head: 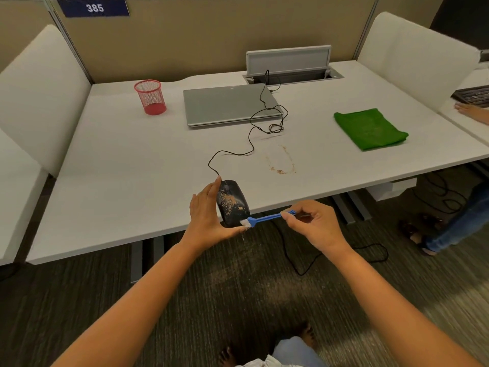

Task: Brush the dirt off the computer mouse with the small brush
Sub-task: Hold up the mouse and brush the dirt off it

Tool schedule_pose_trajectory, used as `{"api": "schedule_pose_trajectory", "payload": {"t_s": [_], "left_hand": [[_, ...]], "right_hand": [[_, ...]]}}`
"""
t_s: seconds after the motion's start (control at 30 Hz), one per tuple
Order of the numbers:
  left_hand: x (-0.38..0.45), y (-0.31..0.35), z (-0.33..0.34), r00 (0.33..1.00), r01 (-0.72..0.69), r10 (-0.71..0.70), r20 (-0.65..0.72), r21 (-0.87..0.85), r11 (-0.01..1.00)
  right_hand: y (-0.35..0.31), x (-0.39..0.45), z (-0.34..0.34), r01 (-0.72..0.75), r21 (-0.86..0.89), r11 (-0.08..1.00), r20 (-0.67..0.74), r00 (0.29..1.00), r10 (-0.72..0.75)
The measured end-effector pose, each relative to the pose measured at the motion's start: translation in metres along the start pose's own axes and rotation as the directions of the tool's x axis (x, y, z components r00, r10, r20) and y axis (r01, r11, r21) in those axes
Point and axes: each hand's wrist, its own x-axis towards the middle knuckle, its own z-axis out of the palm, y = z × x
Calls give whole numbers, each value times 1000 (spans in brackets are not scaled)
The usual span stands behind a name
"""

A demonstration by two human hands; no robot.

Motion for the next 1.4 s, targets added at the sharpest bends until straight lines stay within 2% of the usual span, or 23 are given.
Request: {"api": "schedule_pose_trajectory", "payload": {"t_s": [0.27, 0.43, 0.67, 0.83, 0.97, 1.27, 1.4], "left_hand": [[3, 0, 2, 1000, 3, -3, -4, -3, 1000], [3, -1, 4, 1000, -8, 8, -8, -8, 1000], [2, -2, -1, 997, 15, -21, -73, -90, 996], [0, -6, -1, 998, 12, -14, -53, -51, 999], [-2, -6, 3, 999, -13, 11, -38, -35, 999], [-3, -13, 3, 996, -86, 86, 0, 74, 994], [-2, -16, 6, 990, -139, 133, 52, 142, 980]], "right_hand": [[-3, 8, 1, -9, 126, 992, -24, 1000, 12], [-1, 8, 14, 4, 72, 997, 23, 1000, -6], [8, 11, 3, -60, 117, 991, -26, 998, 64], [3, 16, 6, -77, 250, 965, -53, 994, 93], [0, 18, 18, -106, 227, 968, -20, 993, 114], [10, 19, 2, -204, 275, 940, -129, 961, 246], [-3, 21, 13, -207, 321, 924, -100, 963, 251]]}}
